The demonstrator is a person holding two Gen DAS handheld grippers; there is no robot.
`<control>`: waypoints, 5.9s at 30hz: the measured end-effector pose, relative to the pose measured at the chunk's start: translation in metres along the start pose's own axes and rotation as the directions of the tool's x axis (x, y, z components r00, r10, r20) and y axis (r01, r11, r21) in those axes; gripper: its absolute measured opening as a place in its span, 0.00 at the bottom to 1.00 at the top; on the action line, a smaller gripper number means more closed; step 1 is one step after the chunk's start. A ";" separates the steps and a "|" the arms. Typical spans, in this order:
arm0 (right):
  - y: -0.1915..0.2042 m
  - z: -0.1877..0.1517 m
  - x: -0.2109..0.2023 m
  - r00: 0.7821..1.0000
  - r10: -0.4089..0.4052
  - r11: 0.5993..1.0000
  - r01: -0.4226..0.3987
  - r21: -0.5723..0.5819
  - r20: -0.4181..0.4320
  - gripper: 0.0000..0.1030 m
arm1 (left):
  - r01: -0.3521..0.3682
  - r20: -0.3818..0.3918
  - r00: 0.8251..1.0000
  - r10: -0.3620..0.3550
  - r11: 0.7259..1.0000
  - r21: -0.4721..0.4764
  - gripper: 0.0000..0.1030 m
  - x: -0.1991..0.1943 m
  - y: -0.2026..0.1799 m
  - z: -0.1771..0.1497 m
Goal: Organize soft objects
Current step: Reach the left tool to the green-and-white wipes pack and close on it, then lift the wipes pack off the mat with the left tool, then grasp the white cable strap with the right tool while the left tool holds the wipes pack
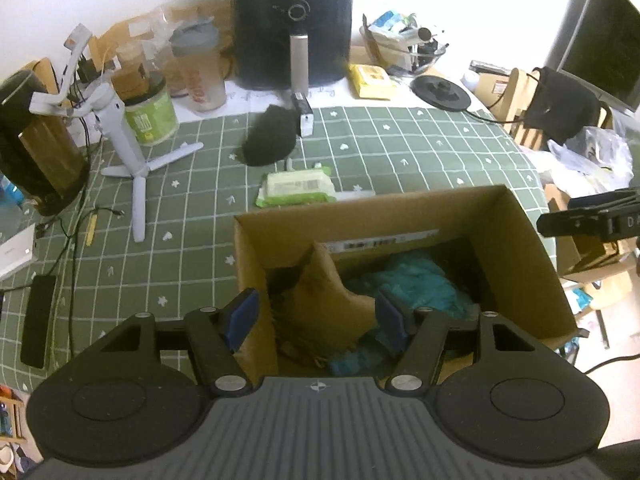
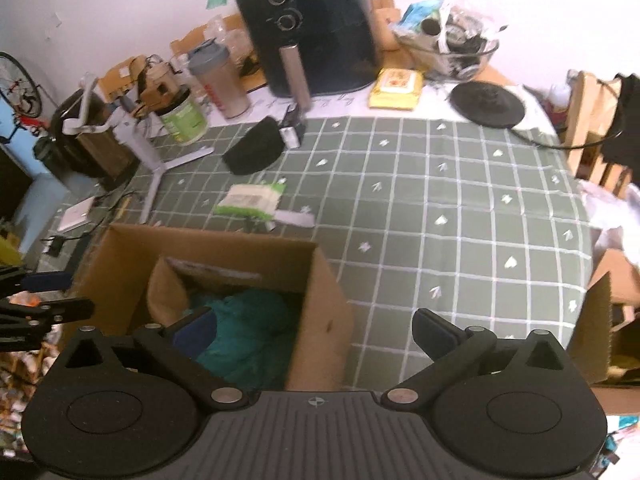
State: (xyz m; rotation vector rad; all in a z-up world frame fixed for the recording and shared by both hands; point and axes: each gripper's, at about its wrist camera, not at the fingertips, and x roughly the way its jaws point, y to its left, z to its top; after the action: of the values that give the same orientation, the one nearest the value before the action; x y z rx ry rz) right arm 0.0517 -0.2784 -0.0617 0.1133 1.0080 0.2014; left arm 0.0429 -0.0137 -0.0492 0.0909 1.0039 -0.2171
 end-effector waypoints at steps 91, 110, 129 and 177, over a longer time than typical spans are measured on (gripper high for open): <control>-0.035 0.037 0.041 0.988 -0.139 0.960 0.151 0.237 -0.069 1.00 | 0.439 -0.376 0.898 -0.229 0.436 0.785 0.51 0.277 0.029 0.119; -0.050 0.059 0.049 0.992 -0.112 0.986 0.119 0.120 -0.062 1.00 | 0.314 -0.178 0.948 -0.262 0.694 0.648 0.51 0.199 0.036 0.117; -0.022 0.110 0.133 0.984 0.081 0.951 -0.123 -0.282 -0.158 0.99 | 0.221 -0.082 0.974 -0.210 0.958 0.184 0.50 0.128 0.095 0.095; 0.060 0.117 0.236 0.965 0.016 0.645 -0.210 -0.735 -0.262 0.03 | 0.152 0.093 0.985 -0.142 0.981 -0.116 0.50 0.036 0.129 0.059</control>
State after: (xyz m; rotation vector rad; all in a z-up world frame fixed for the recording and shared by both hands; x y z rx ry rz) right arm 0.2661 -0.1683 -0.1832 -0.6448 1.0763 0.7637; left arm 0.1391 0.0967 -0.0514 -0.1046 0.9377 -0.2916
